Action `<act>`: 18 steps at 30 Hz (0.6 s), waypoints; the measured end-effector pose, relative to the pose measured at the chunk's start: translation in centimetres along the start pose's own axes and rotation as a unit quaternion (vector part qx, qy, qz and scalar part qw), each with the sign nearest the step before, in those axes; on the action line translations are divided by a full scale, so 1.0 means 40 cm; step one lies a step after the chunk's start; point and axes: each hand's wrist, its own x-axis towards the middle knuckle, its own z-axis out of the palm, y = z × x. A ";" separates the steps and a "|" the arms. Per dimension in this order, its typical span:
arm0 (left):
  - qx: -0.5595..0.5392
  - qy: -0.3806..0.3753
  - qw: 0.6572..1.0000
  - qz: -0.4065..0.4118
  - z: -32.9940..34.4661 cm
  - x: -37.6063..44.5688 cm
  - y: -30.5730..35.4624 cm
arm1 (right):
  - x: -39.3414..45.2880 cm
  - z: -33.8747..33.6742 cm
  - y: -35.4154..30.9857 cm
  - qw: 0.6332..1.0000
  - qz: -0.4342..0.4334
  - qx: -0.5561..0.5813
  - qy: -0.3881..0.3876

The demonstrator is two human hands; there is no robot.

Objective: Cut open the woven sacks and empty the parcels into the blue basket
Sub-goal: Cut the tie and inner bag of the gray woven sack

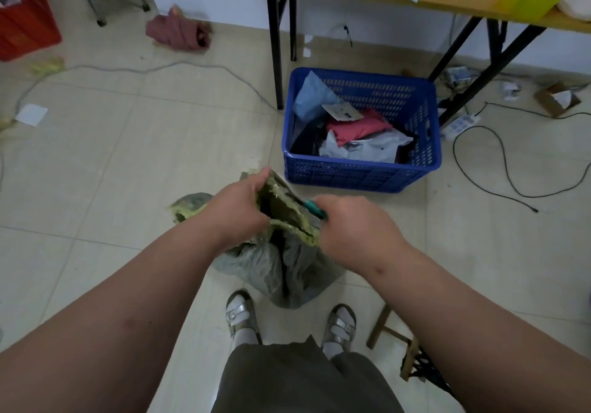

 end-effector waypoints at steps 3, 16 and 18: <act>-0.049 0.025 0.998 -0.003 -0.019 0.002 -0.004 | -0.024 0.052 0.011 0.992 0.011 -0.057 -0.110; -0.069 0.035 0.997 -0.024 -0.042 -0.006 -0.034 | -0.052 0.027 0.061 0.987 0.054 -0.087 -0.124; -0.059 0.037 0.997 -0.038 -0.031 -0.010 -0.039 | -0.062 -0.007 0.095 0.981 0.088 -0.115 -0.131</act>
